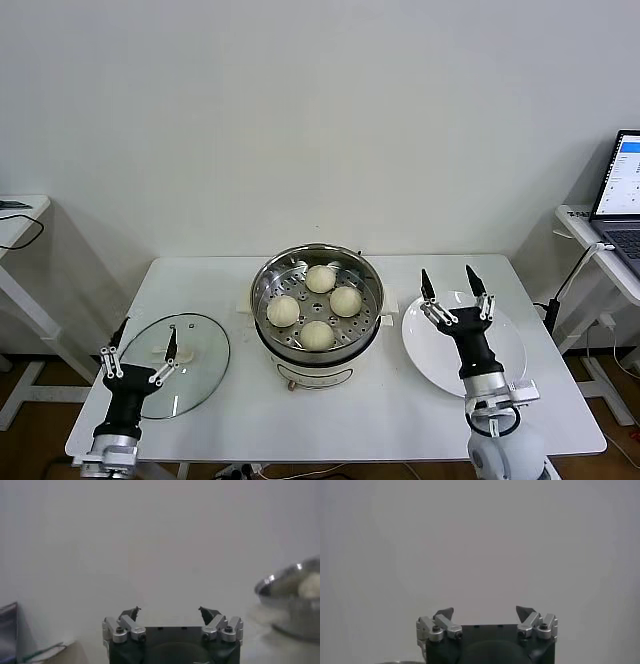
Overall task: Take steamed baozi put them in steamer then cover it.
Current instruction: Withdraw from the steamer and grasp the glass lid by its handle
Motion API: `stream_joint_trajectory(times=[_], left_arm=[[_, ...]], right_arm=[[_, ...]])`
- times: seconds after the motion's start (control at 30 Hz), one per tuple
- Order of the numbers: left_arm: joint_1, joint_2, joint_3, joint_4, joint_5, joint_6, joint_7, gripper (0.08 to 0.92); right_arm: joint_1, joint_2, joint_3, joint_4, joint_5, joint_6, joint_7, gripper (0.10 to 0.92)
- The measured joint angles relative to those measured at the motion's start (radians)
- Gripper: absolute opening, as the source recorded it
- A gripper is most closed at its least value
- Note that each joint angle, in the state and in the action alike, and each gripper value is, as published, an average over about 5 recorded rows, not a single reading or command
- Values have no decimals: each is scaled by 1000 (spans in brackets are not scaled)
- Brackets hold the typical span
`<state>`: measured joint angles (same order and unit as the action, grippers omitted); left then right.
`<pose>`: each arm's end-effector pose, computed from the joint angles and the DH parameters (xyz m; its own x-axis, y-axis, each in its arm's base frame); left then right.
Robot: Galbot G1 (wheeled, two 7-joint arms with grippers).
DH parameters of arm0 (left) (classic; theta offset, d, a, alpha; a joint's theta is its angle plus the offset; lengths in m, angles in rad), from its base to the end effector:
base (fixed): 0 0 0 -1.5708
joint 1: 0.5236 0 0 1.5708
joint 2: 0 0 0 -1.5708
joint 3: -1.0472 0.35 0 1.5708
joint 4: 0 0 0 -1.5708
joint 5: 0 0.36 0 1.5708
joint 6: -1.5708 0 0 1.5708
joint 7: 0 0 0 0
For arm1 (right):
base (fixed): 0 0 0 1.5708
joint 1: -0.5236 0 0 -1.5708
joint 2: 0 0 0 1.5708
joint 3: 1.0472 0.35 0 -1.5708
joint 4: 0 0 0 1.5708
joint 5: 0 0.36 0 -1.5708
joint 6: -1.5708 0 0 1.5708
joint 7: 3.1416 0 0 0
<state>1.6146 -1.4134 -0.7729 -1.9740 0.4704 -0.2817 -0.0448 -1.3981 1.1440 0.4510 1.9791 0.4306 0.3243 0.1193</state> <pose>0.1667 0.1134 -0.3355 -0.9931 -0.0096 -0.1168 -0.0850 0.7448 0.6619 0.2413 -0.0639 -0.2996 -0.9483 -0.0777 -0.3077 -0.1124 0.9889 0.0966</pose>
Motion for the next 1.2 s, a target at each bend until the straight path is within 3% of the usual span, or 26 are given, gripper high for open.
stream_joint_trajectory(times=[0.53,1.2], left_arm=[[-45,40,-60,241,721,-119,-188,823],[-171,60,-61,432,917,-110,-250,823]], right_arm=[[-58,81,24,13,-39,29,38,823],[-60,108,26,-2,-60,31,43,823]])
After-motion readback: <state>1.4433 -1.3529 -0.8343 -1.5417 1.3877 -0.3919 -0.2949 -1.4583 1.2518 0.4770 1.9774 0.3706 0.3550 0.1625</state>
